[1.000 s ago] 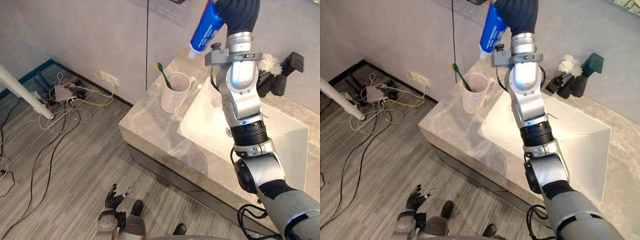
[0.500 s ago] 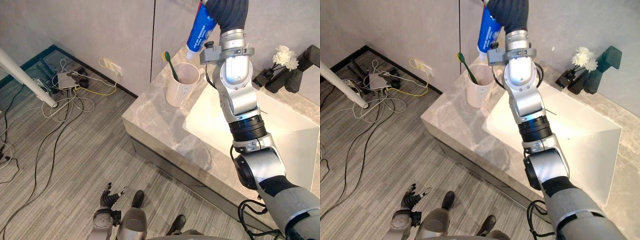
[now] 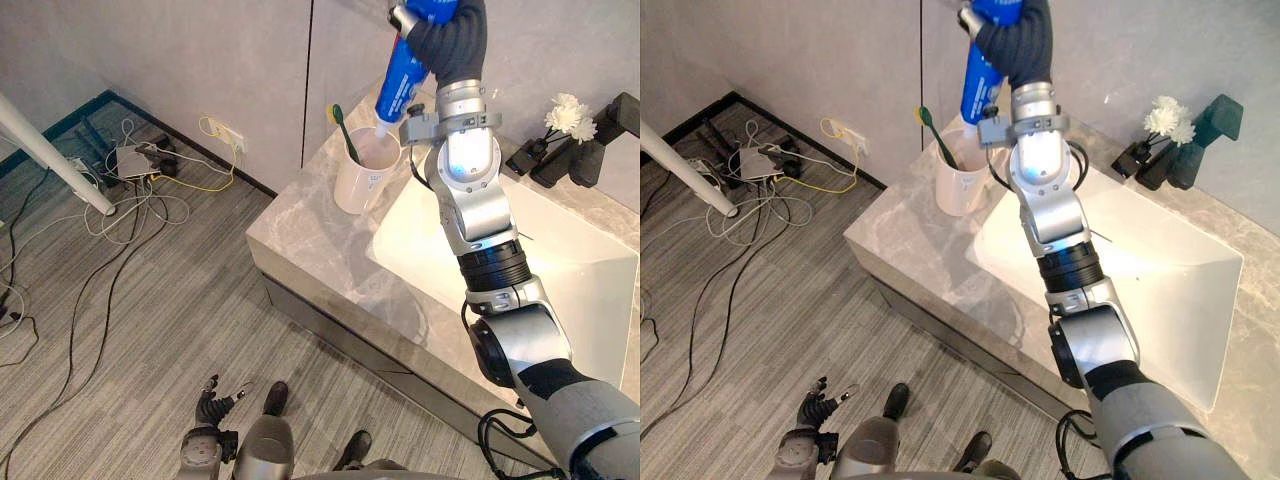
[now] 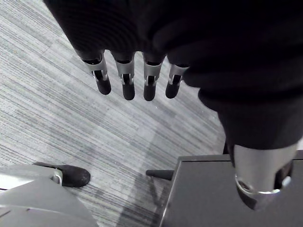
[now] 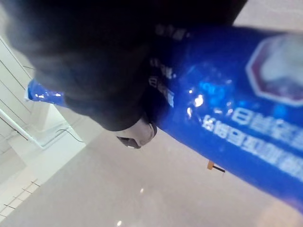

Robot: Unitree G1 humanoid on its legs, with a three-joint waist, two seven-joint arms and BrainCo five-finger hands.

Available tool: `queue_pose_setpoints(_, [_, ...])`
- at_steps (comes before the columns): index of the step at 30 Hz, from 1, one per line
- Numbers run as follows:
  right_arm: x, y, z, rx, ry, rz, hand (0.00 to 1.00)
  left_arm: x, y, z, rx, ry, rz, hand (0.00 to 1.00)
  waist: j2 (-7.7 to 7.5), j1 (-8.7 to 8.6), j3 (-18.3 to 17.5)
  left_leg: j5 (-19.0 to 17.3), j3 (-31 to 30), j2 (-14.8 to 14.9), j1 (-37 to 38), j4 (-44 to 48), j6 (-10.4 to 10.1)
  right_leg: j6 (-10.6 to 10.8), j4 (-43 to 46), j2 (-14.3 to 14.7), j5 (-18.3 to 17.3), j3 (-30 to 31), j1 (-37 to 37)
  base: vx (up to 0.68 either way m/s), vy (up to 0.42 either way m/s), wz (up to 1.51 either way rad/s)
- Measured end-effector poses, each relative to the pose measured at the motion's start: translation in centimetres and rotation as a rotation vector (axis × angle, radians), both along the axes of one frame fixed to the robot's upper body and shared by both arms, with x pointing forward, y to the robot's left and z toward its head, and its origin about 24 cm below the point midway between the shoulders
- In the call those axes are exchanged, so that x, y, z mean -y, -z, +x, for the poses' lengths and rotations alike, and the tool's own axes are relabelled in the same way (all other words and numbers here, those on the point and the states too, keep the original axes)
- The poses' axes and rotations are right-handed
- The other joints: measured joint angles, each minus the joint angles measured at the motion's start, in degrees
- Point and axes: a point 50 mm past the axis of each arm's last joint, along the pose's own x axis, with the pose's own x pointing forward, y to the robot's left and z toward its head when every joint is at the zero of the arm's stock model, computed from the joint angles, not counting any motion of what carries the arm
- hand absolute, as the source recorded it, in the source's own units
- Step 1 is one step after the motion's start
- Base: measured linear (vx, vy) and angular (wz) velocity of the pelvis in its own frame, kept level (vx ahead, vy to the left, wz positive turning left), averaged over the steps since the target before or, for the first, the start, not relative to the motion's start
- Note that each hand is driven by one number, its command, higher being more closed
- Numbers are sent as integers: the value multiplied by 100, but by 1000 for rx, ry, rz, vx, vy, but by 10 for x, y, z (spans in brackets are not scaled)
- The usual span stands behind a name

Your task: Organize washtable

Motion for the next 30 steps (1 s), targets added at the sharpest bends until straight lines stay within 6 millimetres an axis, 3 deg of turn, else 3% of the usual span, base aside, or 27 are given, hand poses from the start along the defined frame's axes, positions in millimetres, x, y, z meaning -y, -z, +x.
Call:
queue_pose_setpoints(12, [6, 25, 8, -87, 52, -37, 100, 0, 0, -1, -4, 1, 1, 0, 0, -2, 0, 6, -148, -30, -71, 11, 3, 2, 3, 0, -4, -148, 1, 3, 0, 5])
queue_pose_setpoints(30, [11, 39, 10, -138, 68, -33, 100, 0, 1, -1, -4, 1, 0, 0, 8, 1, 9, 7, -173, -89, -188, 80, 5, 13, 15, -85, -13, -262, -48, 5, 2, 3])
